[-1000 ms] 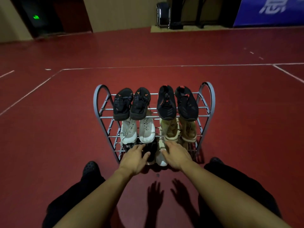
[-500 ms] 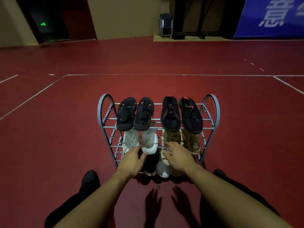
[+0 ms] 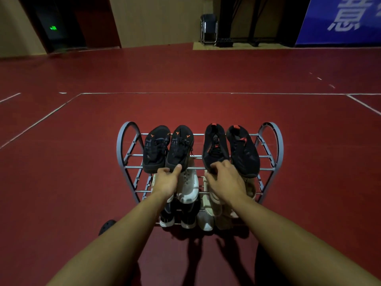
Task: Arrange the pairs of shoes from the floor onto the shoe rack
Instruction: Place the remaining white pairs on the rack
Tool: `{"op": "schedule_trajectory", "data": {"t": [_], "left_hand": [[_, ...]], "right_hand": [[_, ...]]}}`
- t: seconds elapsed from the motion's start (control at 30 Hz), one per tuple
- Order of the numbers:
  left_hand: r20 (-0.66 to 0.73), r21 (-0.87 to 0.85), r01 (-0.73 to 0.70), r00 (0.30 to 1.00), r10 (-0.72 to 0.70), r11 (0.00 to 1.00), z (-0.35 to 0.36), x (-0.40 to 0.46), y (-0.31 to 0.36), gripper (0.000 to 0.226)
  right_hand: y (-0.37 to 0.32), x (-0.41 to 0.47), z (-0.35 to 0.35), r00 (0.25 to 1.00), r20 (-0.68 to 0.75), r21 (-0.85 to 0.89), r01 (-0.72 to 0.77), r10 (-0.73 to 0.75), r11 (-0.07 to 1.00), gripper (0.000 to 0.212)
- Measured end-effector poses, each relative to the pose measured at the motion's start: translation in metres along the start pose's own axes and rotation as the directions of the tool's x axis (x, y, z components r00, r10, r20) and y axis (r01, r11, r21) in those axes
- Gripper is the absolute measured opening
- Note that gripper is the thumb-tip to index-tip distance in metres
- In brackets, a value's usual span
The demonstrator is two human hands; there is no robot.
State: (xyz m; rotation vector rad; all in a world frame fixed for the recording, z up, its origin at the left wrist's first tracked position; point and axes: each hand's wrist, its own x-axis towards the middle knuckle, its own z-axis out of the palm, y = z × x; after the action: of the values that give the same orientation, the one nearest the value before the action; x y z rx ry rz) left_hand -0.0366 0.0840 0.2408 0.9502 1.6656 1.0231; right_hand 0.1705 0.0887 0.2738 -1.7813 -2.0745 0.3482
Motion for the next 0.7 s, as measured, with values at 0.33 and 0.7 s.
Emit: {"op": "schedule_trajectory", "data": {"t": [0.33,0.7], "left_hand": [[-0.01,-0.015,0.027,1.0,-0.027,1.0,0.028,-0.016,0.003,0.041],[0.334,-0.397,0.33,0.921,-0.2,0.856,0.089,-0.039,0.057,0.036]], "right_hand": [[0.031,0.015,0.0,0.994,-0.01,0.044,0.11,-0.109,0.993,0.022],[0.034,-0.012,-0.018,0.974,-0.202,0.342,0.171,-0.105,0.924,0.017]]}}
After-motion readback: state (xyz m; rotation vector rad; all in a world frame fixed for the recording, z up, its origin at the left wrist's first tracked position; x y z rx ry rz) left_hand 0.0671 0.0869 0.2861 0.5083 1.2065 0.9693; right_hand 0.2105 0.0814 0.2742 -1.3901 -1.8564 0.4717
